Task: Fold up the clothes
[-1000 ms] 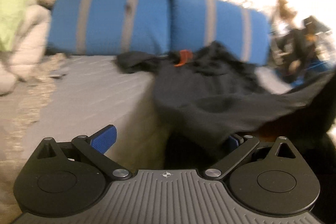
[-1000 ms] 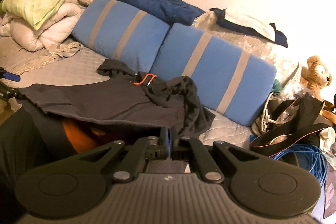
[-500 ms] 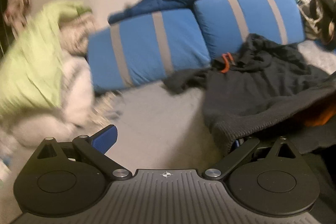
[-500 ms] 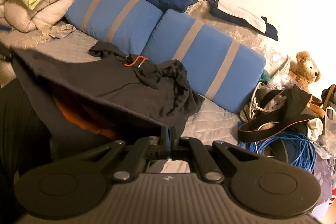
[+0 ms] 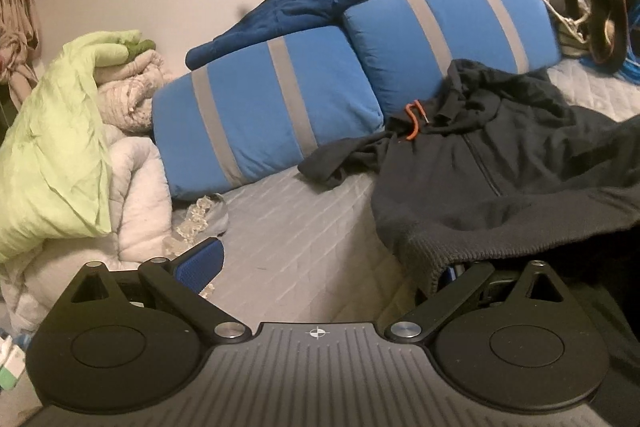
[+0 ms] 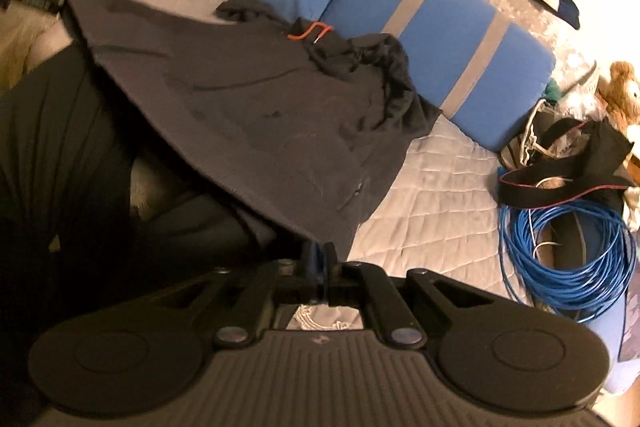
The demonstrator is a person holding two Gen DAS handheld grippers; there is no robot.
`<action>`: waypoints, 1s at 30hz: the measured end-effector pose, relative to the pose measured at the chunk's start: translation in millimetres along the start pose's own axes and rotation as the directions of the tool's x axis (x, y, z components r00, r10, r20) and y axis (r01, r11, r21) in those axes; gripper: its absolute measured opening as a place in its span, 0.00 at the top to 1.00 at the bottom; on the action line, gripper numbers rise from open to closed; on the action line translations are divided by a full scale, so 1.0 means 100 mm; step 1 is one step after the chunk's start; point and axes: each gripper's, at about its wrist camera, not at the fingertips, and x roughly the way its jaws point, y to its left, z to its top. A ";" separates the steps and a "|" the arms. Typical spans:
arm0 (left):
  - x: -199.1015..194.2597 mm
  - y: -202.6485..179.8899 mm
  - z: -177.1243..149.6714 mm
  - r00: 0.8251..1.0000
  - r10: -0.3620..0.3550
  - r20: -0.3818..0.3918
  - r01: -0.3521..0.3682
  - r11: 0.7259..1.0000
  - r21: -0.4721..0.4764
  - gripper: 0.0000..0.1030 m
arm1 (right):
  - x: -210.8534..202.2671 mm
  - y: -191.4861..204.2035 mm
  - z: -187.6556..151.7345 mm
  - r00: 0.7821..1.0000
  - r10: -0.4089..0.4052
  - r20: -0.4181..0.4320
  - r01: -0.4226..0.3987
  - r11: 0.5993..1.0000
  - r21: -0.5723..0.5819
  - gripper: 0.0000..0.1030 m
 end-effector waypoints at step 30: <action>-0.01 0.01 -0.01 1.000 -0.026 -0.009 0.026 1.000 -0.013 0.01 | 0.22 0.32 0.01 0.983 -0.175 0.058 0.184 0.953 -0.243 0.46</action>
